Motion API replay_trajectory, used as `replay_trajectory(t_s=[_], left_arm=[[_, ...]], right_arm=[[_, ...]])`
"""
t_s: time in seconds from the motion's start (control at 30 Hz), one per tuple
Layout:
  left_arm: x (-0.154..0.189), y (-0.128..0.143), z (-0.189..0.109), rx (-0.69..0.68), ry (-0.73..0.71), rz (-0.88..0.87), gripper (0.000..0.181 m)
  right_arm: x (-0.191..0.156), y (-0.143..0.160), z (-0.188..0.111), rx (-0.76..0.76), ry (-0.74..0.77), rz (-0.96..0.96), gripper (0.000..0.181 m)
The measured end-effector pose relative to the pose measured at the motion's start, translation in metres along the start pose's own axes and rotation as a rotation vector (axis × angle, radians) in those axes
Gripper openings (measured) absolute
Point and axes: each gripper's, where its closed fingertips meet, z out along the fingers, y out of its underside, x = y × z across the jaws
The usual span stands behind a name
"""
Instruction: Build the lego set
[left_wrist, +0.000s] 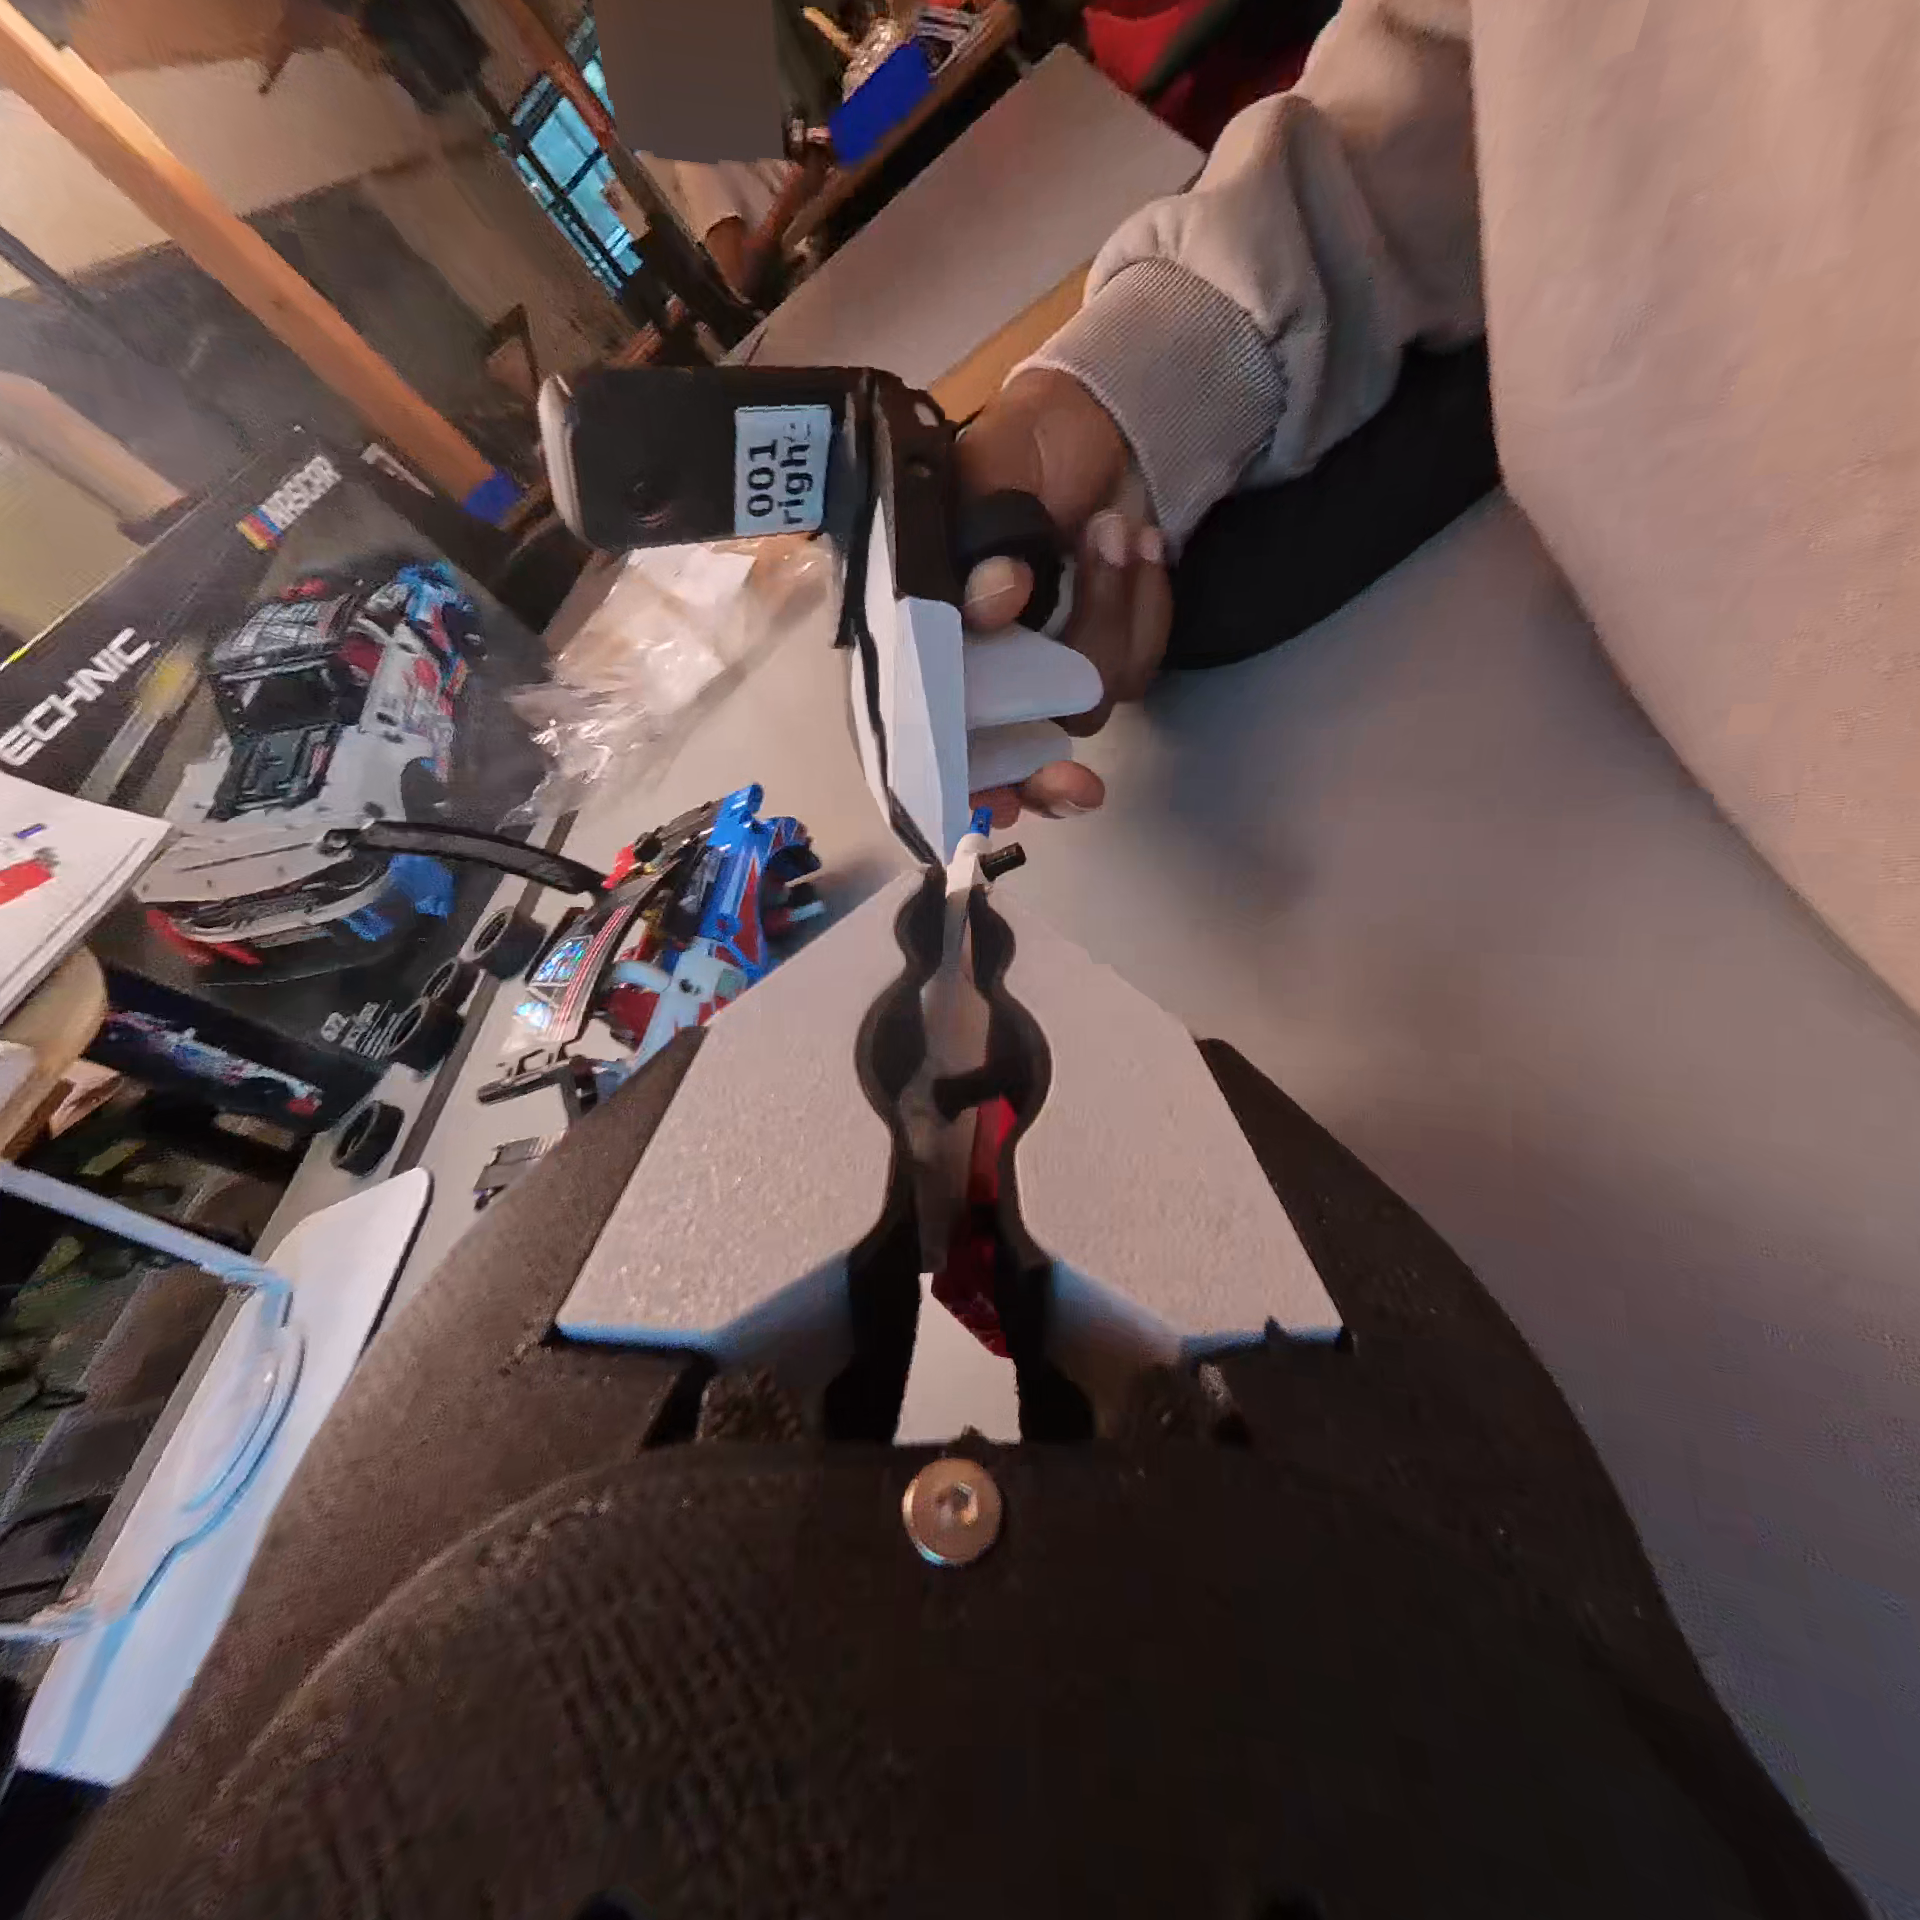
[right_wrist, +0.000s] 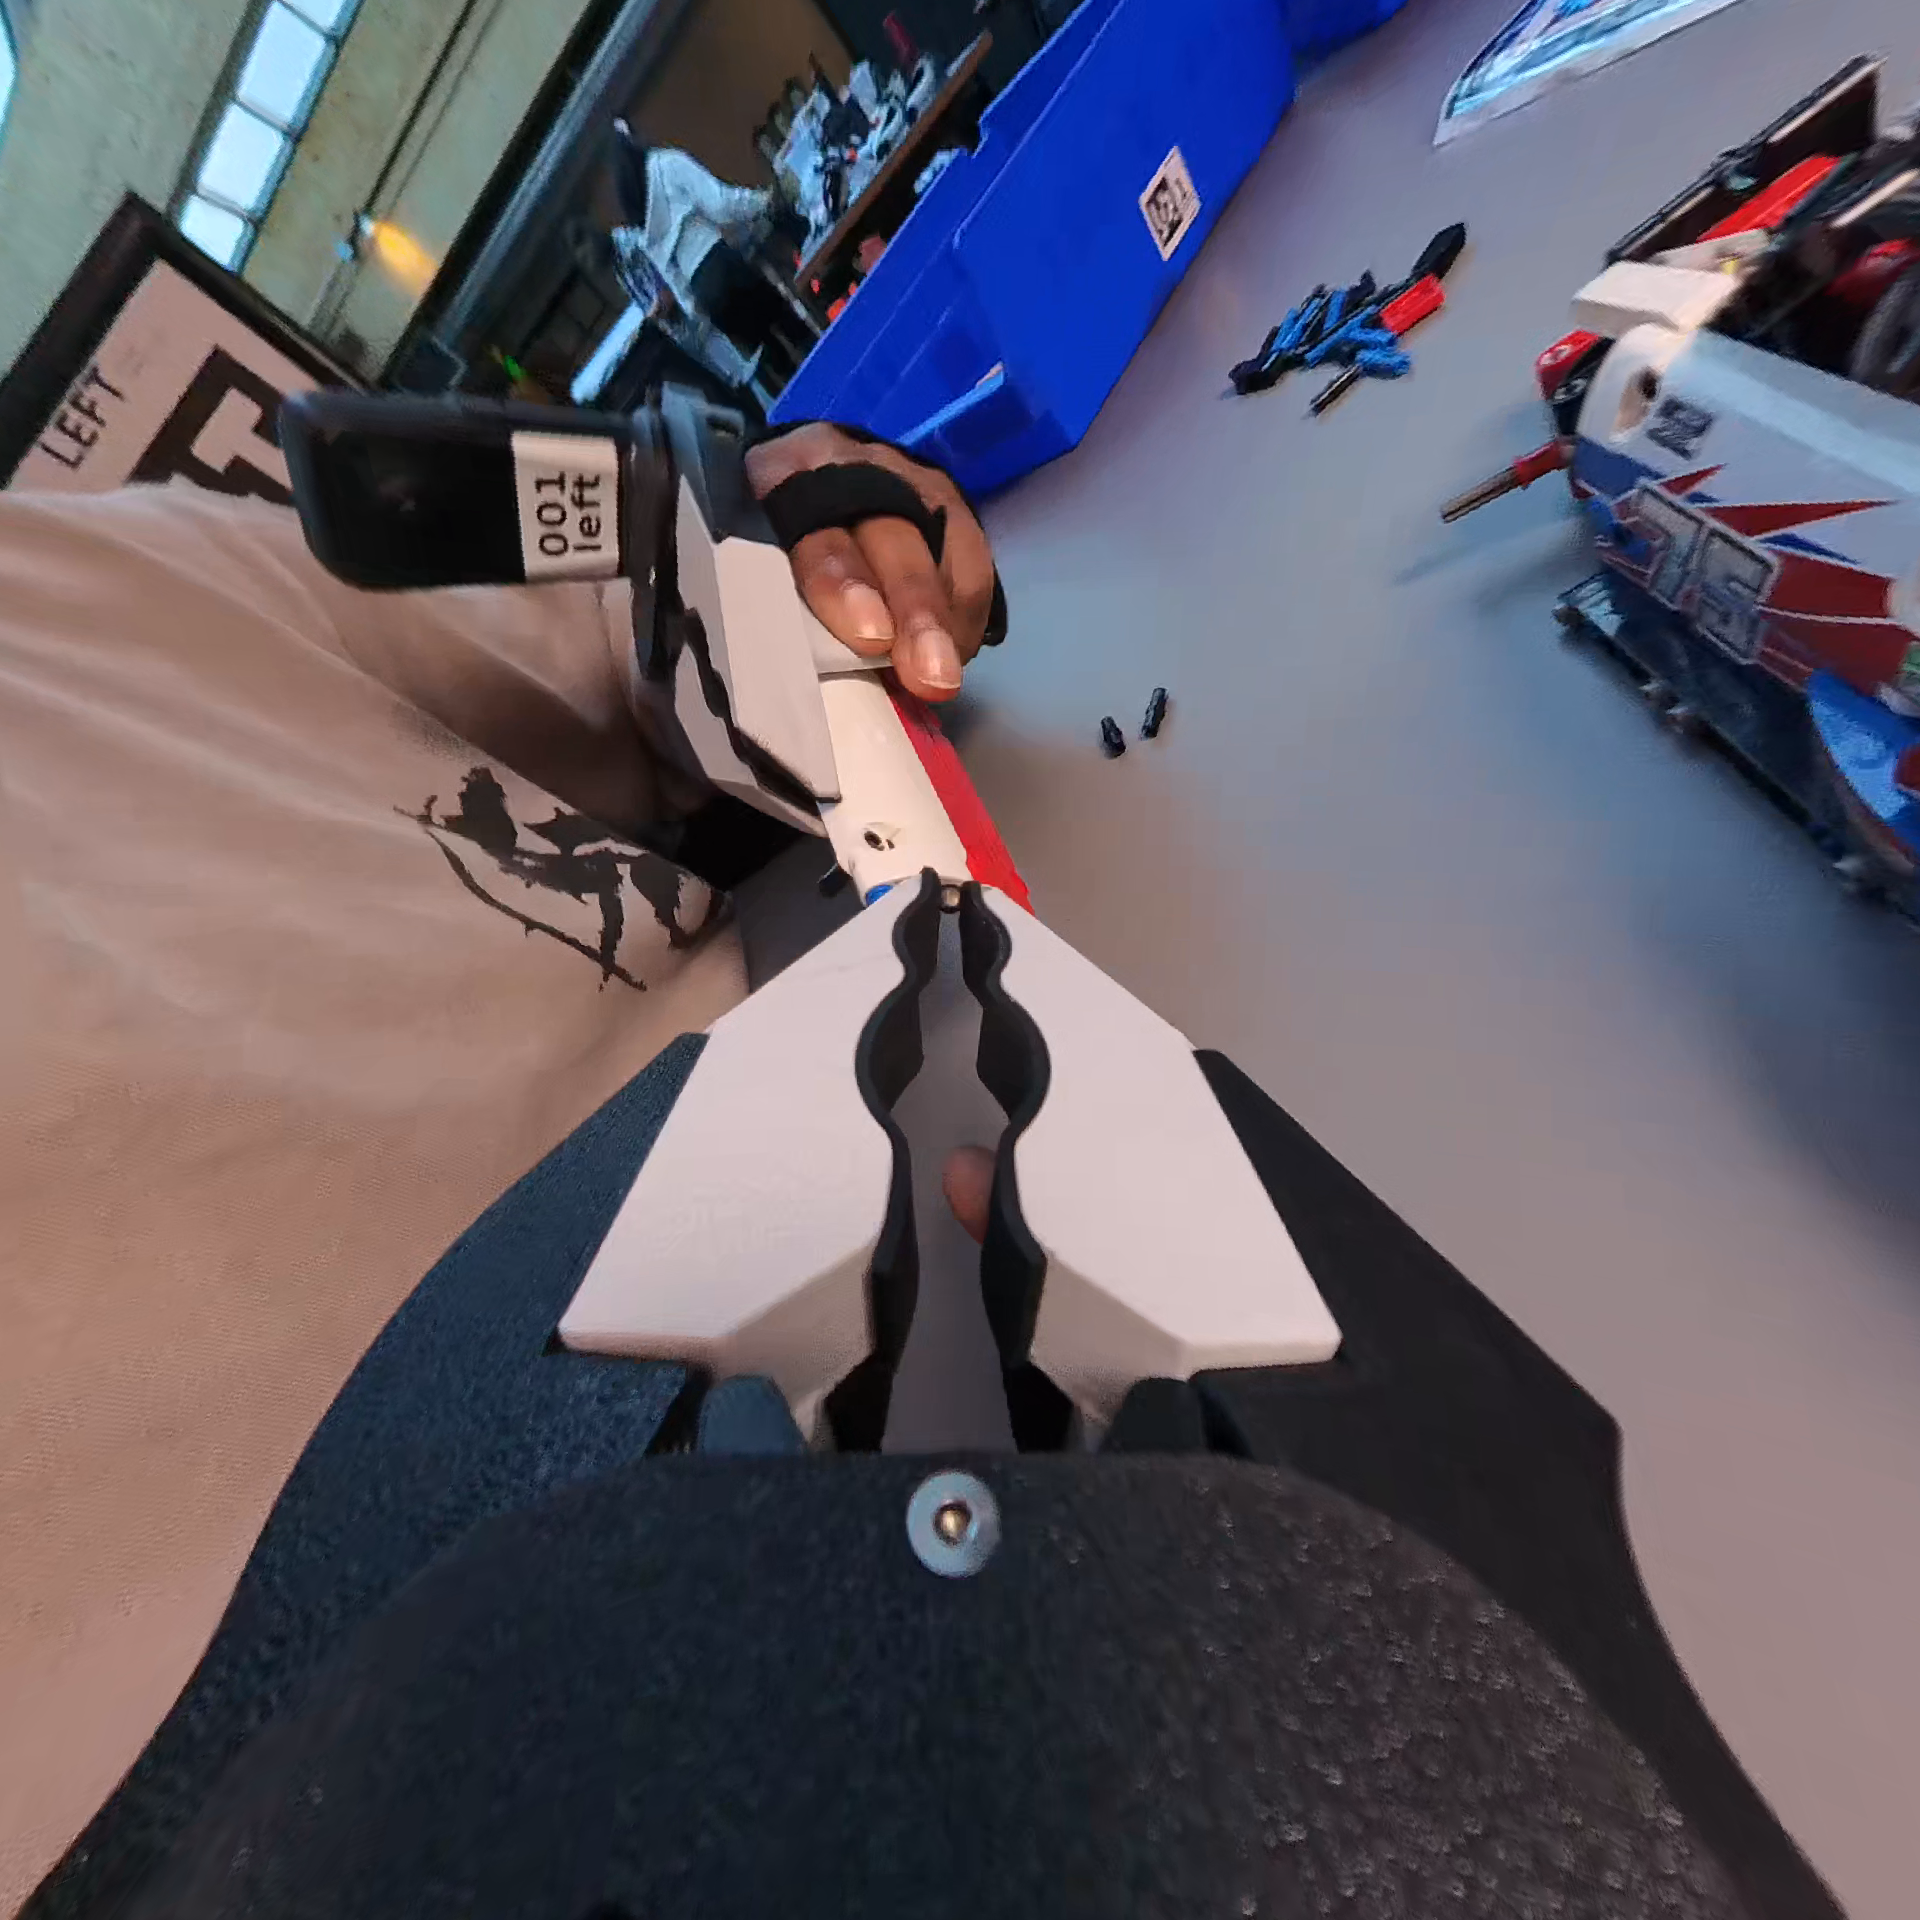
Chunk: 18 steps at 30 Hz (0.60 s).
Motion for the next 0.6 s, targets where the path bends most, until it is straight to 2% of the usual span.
replay_trajectory(t_s=[0.17,0.4,0.5,0.6], left_arm=[[0.001,0.017,-0.003,-0.052,0.037,-0.113,0.003],[0.0,0.026,-0.001,-0.085,0.107,-0.275,0.005],[0.01,0.035,0.004,-0.157,0.159,-0.314,0.018],[0.017,0.047,0.006,-0.247,0.192,-0.3,0.019]], right_arm=[[0.004,0.004,0.003,-0.033,0.016,-0.027,0.0],[0.003,0.002,0.003,-0.021,0.019,-0.053,0.001],[0.005,0.006,0.005,-0.044,0.034,-0.069,0.0],[0.006,0.007,0.006,-0.055,0.041,-0.077,0.0]])
